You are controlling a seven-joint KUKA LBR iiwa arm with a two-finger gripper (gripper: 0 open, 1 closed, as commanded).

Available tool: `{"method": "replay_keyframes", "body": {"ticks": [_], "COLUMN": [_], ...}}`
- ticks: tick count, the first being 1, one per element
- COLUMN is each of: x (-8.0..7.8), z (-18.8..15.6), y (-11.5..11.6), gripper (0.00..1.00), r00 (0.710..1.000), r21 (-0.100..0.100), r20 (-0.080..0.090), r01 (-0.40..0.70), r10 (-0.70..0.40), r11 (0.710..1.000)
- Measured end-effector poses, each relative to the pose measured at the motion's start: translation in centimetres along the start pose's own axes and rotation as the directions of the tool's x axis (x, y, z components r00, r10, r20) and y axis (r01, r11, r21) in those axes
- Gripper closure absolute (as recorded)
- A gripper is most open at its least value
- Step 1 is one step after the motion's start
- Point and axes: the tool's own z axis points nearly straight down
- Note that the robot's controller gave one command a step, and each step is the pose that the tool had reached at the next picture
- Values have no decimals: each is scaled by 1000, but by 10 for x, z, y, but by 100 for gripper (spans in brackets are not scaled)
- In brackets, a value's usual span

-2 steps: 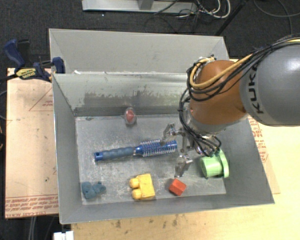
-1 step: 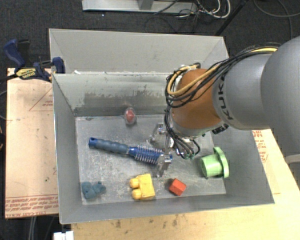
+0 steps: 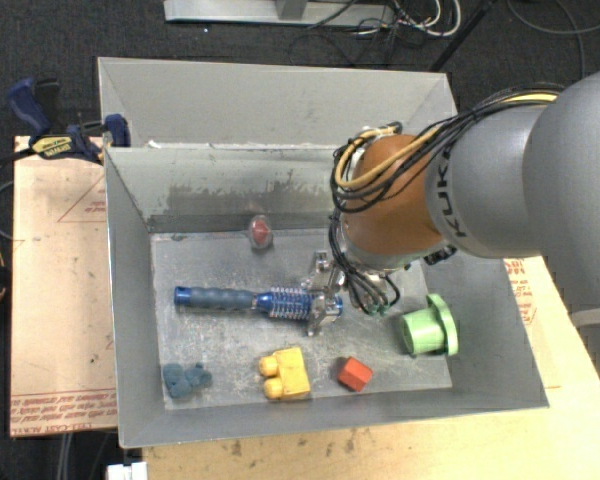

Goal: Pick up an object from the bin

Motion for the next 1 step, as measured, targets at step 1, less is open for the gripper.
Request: {"method": "replay_keyframes", "body": {"ticks": [1], "x": [-5], "z": [-111], "y": [5], "gripper": [100], "r00": [997], "r21": [2], "r20": [-9], "r01": [72], "r10": [-71], "r11": [997]}}
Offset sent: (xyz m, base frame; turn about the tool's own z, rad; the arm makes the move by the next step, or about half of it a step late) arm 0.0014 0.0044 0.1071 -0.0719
